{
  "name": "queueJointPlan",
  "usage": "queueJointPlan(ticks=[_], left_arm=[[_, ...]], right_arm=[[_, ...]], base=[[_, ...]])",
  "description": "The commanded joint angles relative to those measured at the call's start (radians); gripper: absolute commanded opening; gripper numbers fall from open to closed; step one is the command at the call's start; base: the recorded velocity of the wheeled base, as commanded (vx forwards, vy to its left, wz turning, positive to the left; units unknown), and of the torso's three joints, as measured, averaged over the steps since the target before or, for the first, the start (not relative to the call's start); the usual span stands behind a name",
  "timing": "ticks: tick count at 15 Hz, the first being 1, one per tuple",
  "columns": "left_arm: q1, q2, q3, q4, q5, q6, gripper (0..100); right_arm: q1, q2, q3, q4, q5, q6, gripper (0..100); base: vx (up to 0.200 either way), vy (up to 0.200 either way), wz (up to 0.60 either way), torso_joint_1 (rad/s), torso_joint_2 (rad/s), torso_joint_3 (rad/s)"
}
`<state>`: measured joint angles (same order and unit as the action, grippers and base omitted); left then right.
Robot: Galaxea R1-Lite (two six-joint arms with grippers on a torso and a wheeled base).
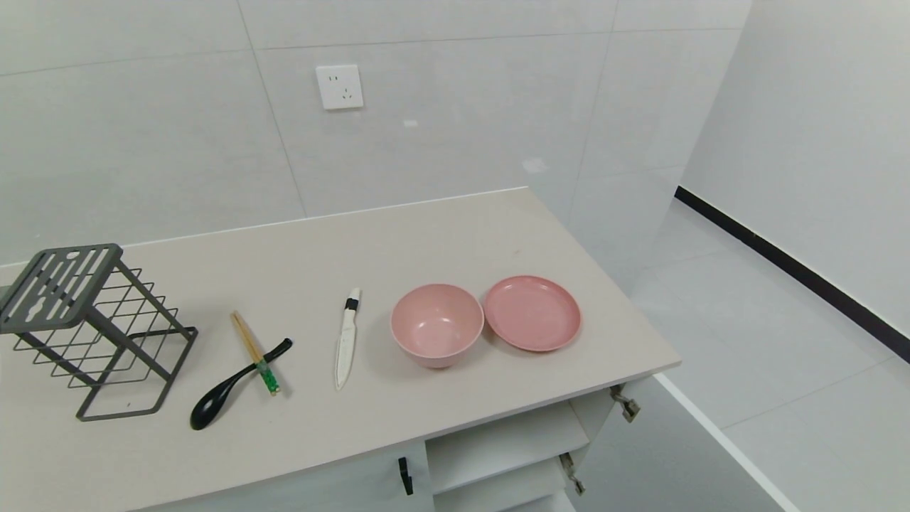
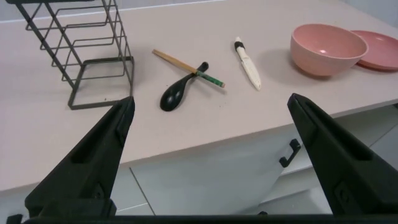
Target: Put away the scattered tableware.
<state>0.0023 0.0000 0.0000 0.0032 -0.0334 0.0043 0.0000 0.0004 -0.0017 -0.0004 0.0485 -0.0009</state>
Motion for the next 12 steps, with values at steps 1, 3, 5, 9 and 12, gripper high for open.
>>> queueJointPlan(ticks=[1,3,5,9,12], left_arm=[[0.001,0.002,0.000,0.000,-0.002,0.000,100],[0.001,0.000,0.000,0.000,-0.002,0.003,100],[0.001,0.000,0.000,0.000,-0.006,0.003,100],[-0.001,0.002,0.000,0.000,-0.002,-0.017,100],[-0.001,0.002,0.000,0.000,-0.003,-0.006,100]], right_arm=[[0.000,0.000,0.000,0.000,0.001,-0.001,100],[0.000,0.000,0.000,0.002,0.002,-0.021,100],[0.000,0.000,0.000,-0.003,0.002,-0.044,100],[0.000,0.000,0.002,-0.026,0.005,-0.074,100],[0.000,0.000,0.002,-0.187,0.063,-0.065,100]], base=[[0.000,0.000,0.00,0.119,-0.26,-0.115],[0.000,0.000,0.00,0.023,-0.03,-0.021],[0.000,0.000,0.00,0.000,0.00,0.000],[0.050,0.000,0.00,0.001,0.00,-0.001],[0.067,0.000,0.00,0.001,0.00,0.001]])
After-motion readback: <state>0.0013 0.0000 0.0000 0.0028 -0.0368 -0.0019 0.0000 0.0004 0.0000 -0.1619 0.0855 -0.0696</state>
